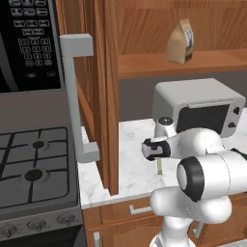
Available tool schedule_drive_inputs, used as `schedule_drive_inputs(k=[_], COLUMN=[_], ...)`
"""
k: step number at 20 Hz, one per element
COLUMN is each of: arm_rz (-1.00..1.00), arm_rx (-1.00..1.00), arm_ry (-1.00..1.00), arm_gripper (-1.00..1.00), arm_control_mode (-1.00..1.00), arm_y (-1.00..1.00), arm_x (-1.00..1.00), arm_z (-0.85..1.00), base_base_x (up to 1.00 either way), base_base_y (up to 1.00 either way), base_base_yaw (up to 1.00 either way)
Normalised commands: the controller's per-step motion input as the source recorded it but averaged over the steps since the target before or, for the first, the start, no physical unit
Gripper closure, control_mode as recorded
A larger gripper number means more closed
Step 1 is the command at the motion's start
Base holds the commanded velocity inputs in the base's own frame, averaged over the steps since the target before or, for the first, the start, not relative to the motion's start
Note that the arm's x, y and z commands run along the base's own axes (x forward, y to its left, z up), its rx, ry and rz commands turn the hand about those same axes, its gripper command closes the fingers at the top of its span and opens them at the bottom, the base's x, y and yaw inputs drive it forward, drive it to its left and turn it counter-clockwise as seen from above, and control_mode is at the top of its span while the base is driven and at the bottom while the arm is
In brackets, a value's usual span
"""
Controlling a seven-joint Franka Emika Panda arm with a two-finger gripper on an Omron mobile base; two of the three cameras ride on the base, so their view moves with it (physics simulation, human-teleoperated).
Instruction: Pick the egg and butter from the fridge and place them by the bowl for mixing.
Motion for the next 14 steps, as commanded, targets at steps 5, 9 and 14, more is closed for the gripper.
schedule_drive_inputs(k=[5, 9, 14], arm_rz=[0.0, 0.01, 0.1], arm_rx=[0.0, 0.0, -0.01], arm_ry=[0.0, 0.0, 0.0], arm_gripper=[-1.0, -1.0, -1.0], arm_control_mode=[-1.0, -1.0, -1.0], arm_y=[0.0, 0.0, 0.01], arm_x=[-0.27, -0.57, -0.95], arm_z=[0.19, 0.48, 0.53], base_base_x=[0.0, 0.0, 0.0], base_base_y=[0.0, 0.0, 0.0], base_base_yaw=[0.0, 0.0, 0.0])
